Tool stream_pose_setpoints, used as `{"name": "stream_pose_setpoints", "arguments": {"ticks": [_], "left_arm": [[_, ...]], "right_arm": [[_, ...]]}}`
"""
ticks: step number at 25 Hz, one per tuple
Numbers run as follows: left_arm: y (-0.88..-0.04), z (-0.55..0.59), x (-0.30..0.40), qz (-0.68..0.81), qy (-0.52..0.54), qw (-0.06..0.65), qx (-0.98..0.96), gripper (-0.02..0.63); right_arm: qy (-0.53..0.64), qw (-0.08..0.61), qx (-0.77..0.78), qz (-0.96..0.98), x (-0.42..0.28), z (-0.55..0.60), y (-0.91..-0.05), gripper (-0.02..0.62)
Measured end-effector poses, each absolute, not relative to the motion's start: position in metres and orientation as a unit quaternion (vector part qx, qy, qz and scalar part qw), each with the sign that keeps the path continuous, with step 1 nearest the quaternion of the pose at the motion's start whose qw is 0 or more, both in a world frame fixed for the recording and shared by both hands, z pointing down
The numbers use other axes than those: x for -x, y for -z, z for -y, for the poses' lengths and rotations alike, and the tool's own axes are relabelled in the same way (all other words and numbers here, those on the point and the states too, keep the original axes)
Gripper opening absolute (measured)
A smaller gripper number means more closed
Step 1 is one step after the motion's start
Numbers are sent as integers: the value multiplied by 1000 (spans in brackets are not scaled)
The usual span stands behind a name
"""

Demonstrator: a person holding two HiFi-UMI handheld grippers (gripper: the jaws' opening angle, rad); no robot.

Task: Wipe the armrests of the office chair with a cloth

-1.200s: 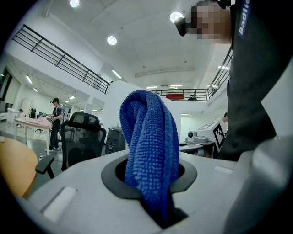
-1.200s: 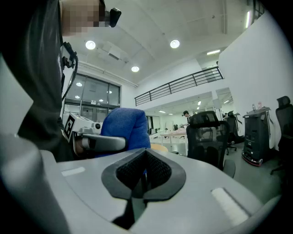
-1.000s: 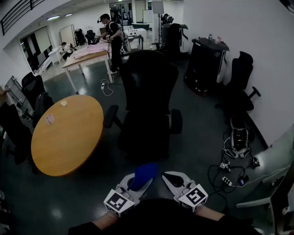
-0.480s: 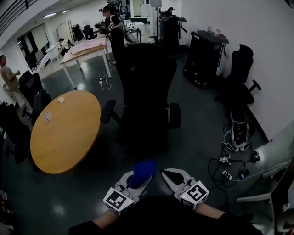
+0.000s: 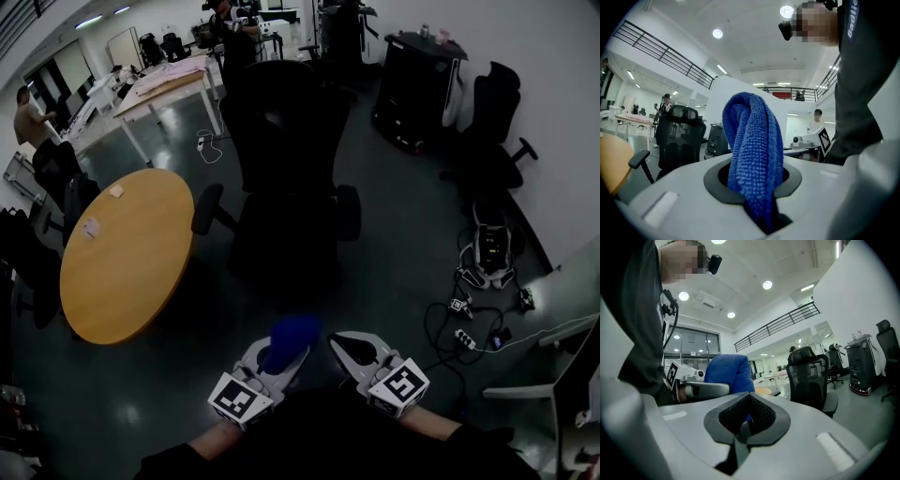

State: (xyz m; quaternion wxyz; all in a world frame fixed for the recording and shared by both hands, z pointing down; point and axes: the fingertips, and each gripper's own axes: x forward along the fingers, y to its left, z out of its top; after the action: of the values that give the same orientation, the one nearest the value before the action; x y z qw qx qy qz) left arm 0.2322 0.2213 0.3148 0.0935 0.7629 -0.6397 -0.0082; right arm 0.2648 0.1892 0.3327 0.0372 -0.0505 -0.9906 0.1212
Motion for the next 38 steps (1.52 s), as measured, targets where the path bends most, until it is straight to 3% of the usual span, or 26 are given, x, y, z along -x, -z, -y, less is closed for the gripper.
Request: {"name": "stream_pose_setpoints", "arguments": {"ticks": [13, 20, 27, 38], "left_arm": [[-317, -179, -269, 667, -19, 97, -738, 109], [-318, -180, -241, 682, -14, 91, -725, 109], [-326, -162, -175, 663, 1, 85, -743, 109], [-312, -112, -8, 592, 32, 80, -802, 109]], "right_arm": [[-153, 29, 86, 984, -292, -143, -350, 5], [-149, 43, 101, 983, -264, -139, -353, 5], [-132, 65, 60, 987, -204, -115, -361, 5], [-126, 72, -52, 988, -60, -74, -351, 5]]}}
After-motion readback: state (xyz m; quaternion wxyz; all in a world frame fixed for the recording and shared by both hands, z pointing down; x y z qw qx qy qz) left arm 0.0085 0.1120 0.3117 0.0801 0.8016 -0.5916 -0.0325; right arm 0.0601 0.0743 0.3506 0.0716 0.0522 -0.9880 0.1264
